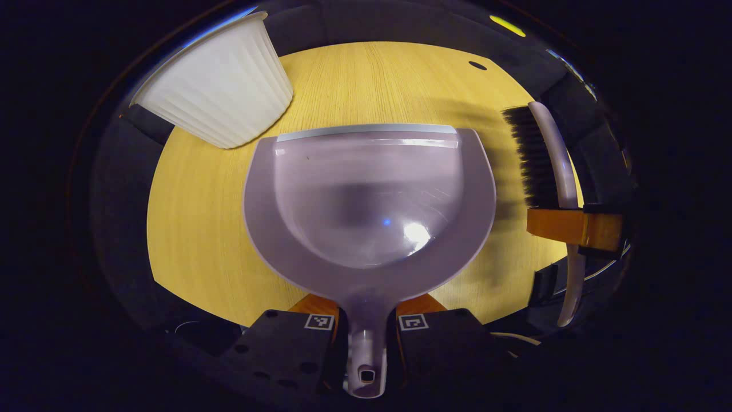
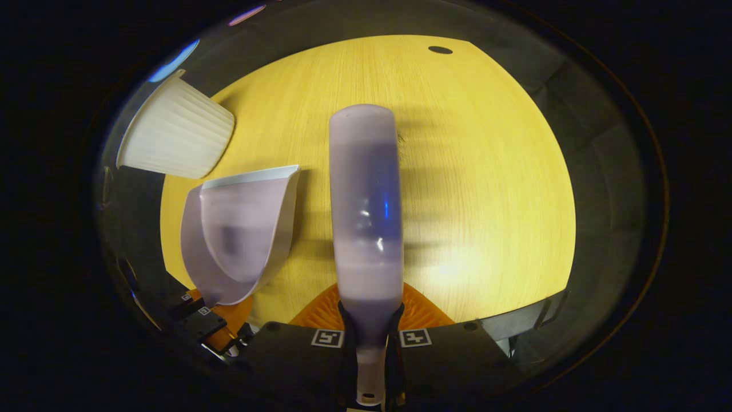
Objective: Pick up the small broom and dustpan from the desktop, sweep the trash into the dustpan with the broom, and then empty the trash into the garbage bin.
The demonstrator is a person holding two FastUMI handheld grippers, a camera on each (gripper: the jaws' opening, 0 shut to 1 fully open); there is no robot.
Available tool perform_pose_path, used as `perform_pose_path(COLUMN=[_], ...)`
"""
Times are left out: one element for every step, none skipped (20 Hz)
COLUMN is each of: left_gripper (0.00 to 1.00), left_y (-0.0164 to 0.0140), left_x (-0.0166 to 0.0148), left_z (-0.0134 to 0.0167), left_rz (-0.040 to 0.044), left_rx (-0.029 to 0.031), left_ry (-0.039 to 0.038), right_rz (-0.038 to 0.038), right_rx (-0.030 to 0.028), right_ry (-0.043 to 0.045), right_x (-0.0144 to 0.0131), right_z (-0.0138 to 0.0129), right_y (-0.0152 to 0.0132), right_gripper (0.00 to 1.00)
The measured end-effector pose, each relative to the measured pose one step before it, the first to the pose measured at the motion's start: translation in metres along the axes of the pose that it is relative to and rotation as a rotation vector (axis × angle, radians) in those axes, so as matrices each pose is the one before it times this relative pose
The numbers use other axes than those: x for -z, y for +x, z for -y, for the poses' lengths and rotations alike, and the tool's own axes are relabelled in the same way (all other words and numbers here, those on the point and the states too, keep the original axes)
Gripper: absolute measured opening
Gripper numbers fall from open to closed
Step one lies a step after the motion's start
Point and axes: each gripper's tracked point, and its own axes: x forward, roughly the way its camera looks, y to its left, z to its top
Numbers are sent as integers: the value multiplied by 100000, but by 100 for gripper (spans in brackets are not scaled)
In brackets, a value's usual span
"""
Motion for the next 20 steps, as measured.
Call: perform_pose_path(left_gripper=[25,24,25,25,25,25,25,25,25,25,25,25,25,25,25,25,25,26,26,26], left_y=[-381,109,-67,65,-20,-10,56,79,6,18,-65,52,21,188,-134,30,13,72,50,157], left_x=[-280,-123,12,-166,-39,-147,-202,-165,44,54,-43,61,-197,132,-88,16,-8,63,-38,-22], left_z=[143,302,160,196,79,-46,67,187,119,238,185,150,183,-19,46,-65,1,103,-10,-2], left_rz=[-1124,-622,-945,-282,-194,-542,-367,109,-888,-30,295,-248,51,-860,627,-950,-1664,-1050,-769,-628], left_rx=[-853,-251,-124,343,-142,-135,50,-36,-378,615,890,630,676,-174,-307,49,40,239,186,198], left_ry=[46,-291,-678,-639,-201,171,462,352,-37,-419,-477,31,-53,327,105,272,175,310,292,510], right_rz=[-2967,-1228,-1274,-796,-236,-440,-717,-466,156,-249,-570,52,-44,-1228,-691,-1203,-1047,-1445,-1477,-368], right_rx=[620,903,1159,2321,1213,789,-146,254,887,1432,522,568,-26,738,623,457,354,2,215,33], right_ry=[880,481,-218,-1027,-632,-93,-212,-647,-40,-10,389,242,-754,-553,218,197,142,-155,-632,-553], right_x=[-84,-69,-361,-409,775,-361,63,95,-70,375,26,-283,-194,-136,-190,-225,-325,-29,-172,-211], right_z=[-144,5,-67,164,-181,65,-305,-434,-163,-120,-180,-191,-242,54,77,191,13,88,139,100], right_y=[137,384,-91,-171,772,49,69,439,311,349,129,20,31,-55,24,209,15,217,-1,-14], right_gripper=[20,21,21,21,21,21,21,20,21,21,21,21,22,21,21,15,21,22,23,23])
